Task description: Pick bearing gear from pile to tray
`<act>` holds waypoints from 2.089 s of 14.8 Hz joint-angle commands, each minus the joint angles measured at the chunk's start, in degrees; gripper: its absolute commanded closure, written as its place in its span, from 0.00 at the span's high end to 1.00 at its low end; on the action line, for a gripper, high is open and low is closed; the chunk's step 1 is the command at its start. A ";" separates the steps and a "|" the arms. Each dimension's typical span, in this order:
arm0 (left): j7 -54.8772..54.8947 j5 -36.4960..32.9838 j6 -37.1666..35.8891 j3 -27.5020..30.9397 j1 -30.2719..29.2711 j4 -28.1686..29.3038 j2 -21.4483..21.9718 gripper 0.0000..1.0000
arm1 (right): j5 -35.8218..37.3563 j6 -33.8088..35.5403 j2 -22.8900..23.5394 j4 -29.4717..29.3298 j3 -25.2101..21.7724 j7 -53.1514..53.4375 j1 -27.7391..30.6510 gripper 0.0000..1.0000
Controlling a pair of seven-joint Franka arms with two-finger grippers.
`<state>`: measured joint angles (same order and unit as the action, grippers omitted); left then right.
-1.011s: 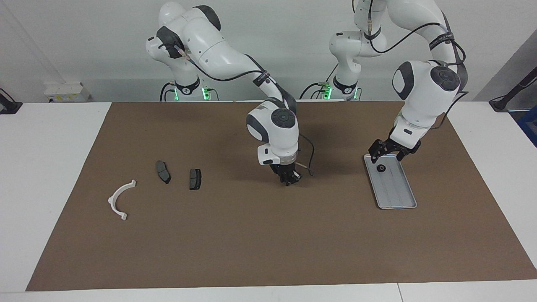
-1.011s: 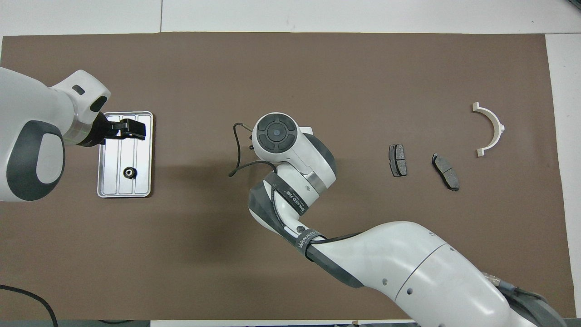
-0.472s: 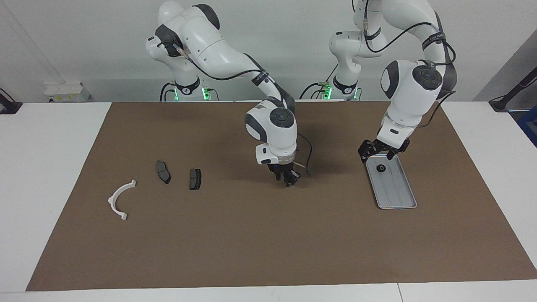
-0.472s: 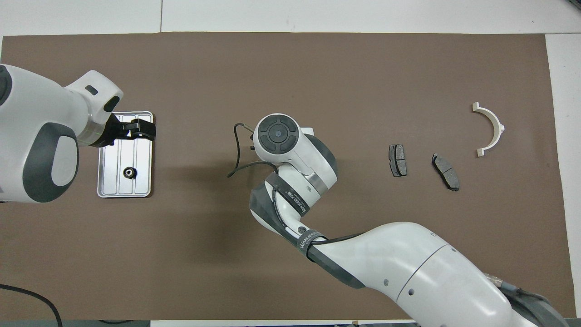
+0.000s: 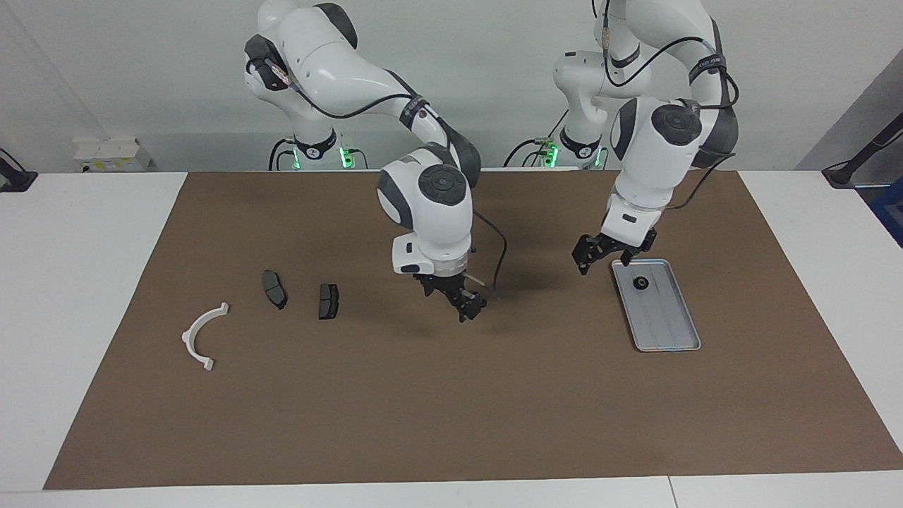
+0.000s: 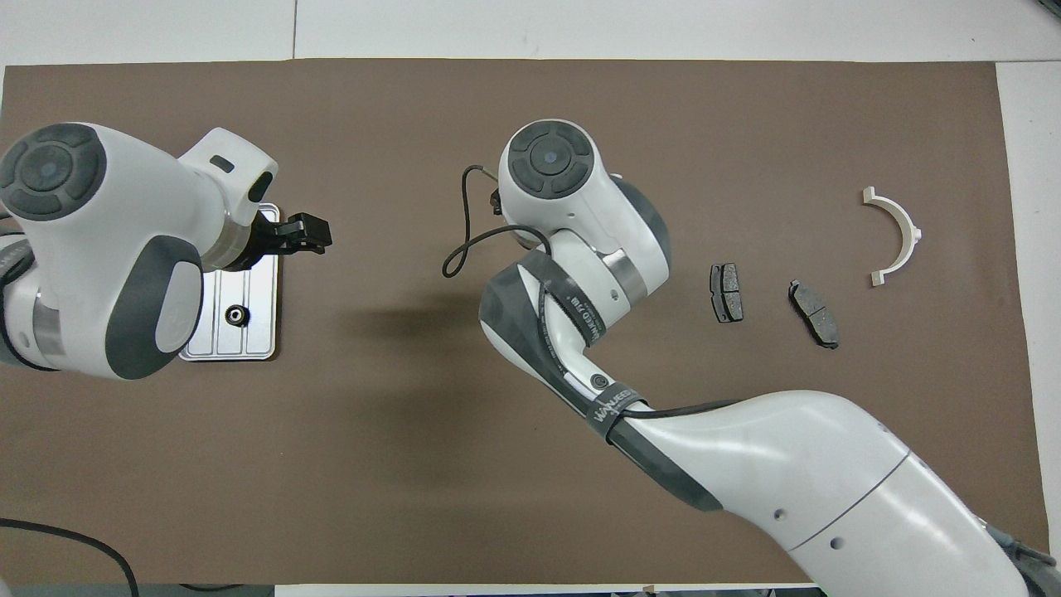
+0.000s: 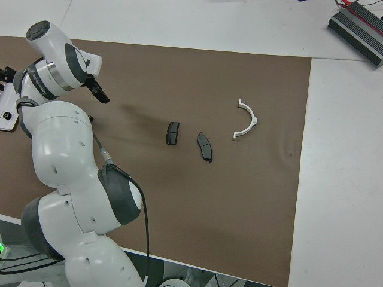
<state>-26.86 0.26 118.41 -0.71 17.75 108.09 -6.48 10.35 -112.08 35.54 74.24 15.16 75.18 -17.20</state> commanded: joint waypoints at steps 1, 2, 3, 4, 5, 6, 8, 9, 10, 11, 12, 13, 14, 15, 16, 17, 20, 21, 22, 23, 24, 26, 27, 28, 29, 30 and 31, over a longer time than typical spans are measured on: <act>-5.73 -1.14 1.55 0.89 6.04 -3.40 -5.46 1.00 | -0.76 1.50 -1.78 0.11 0.83 -9.04 4.09 1.00; -7.66 -1.14 1.65 0.89 7.72 -4.63 -7.30 1.00 | -1.29 2.12 -2.22 0.11 0.83 -13.00 5.49 1.00; -9.42 -1.05 2.43 0.89 9.13 -5.51 -8.72 1.00 | -1.82 2.21 -2.49 0.29 0.83 -16.52 6.99 1.00; -11.09 -1.05 3.66 0.80 10.10 -5.61 -9.51 1.00 | -2.00 2.74 -2.84 0.64 0.83 -20.99 8.83 1.00; -13.46 -0.96 4.62 0.89 11.93 -5.70 -10.65 1.00 | -2.00 3.52 -3.02 0.64 0.83 -25.56 10.59 1.00; -15.74 -1.05 4.90 0.89 13.95 -5.87 -12.32 1.00 | -2.09 4.05 -3.11 0.73 0.83 -29.35 11.74 1.00; -18.83 -1.31 5.68 0.98 15.99 -8.06 -15.05 1.00 | -2.00 5.90 -3.63 0.82 0.83 -34.72 13.67 1.00; -19.01 -1.22 5.69 0.89 16.17 -8.16 -15.41 1.00 | -2.09 6.34 -3.90 0.73 0.83 -36.49 14.20 1.00; -19.19 -1.31 5.78 0.89 16.78 -8.16 -15.58 1.00 | -2.00 6.69 -3.98 0.82 0.83 -37.90 14.82 1.00; -19.98 -1.49 6.04 0.97 17.31 -7.81 -15.85 1.00 | -2.00 6.87 -3.99 0.82 0.75 -39.39 15.34 1.00; -21.29 -2.44 7.09 0.89 17.92 -7.11 -15.94 1.00 | -2.00 7.05 -3.99 0.82 0.83 -40.71 15.70 1.00; -22.08 -2.63 8.14 0.89 18.19 -5.97 -16.02 1.00 | -1.91 7.13 -3.99 0.82 0.75 -41.77 16.14 1.00; -22.27 -2.63 8.85 0.89 18.45 -5.88 -16.11 1.00 | -1.91 7.31 -4.07 0.90 0.74 -42.99 16.40 1.00; -22.27 -2.63 9.29 0.97 18.63 -5.79 -16.20 1.00 | -1.91 7.57 -4.07 0.90 0.74 -44.66 16.93 1.00; -22.27 -2.63 9.99 0.89 18.63 -5.70 -16.98 1.00 | -1.91 7.75 -4.07 0.90 0.74 -46.50 17.63 1.00; -22.44 -2.63 10.52 0.97 18.63 -5.61 -17.17 1.00 | -1.91 7.75 -4.07 0.99 0.74 -48.70 18.51 1.00; -22.44 -2.63 12.36 0.98 18.55 -5.52 -17.43 1.00 | -2.09 7.05 -8.01 4.58 -1.00 -55.55 19.13 1.00; -22.36 -2.63 13.15 0.98 18.46 -5.18 -17.87 1.00 | -2.26 6.79 -9.77 6.60 -3.36 -58.19 18.43 1.00; -22.36 -2.63 13.68 1.06 18.46 -5.17 -18.04 0.99 | -2.87 6.78 -11.35 8.18 -4.60 -60.30 18.25 1.00; -22.27 -2.80 13.95 1.06 18.46 -5.08 -18.22 0.99 | -4.18 6.78 -12.85 9.59 -5.40 -62.76 18.25 1.00; -22.18 -3.07 14.47 1.06 18.37 -5.00 -18.31 0.99 | -5.15 6.78 -14.52 11.17 -7.23 -65.57 18.16 1.00; -22.09 -3.16 14.83 0.98 18.37 -4.73 -18.84 0.98 | -7.26 6.78 -18.38 14.16 -10.75 -71.37 17.03 1.00; -22.09 -3.33 15.27 0.98 18.37 -4.65 -18.84 0.97 | -7.62 6.87 -20.66 15.83 -11.73 -73.40 16.93 1.00; -22.09 -3.42 15.62 0.98 18.37 -4.30 -18.84 0.97 | -7.62 6.87 -23.03 17.59 -12.00 -74.64 17.02 1.00; -22.09 -3.42 16.06 0.98 18.37 -4.12 -18.84 0.96 | -7.62 7.05 -25.67 19.61 -12.26 -75.08 17.02 1.00; -22.09 -3.51 16.41 1.06 18.37 -4.03 -18.84 0.96 | -7.62 7.57 -28.30 21.45 -12.52 -75.09 17.02 1.00; -22.09 -4.38 16.50 0.98 18.28 -4.03 -18.84 0.96 | -7.62 8.01 -30.77 22.78 -12.53 -75.00 16.93 1.00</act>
<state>-47.96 -2.07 133.22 -0.33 35.52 102.87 -25.66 3.72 -104.09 12.16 90.11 3.33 1.56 0.37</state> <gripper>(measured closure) 0.000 0.000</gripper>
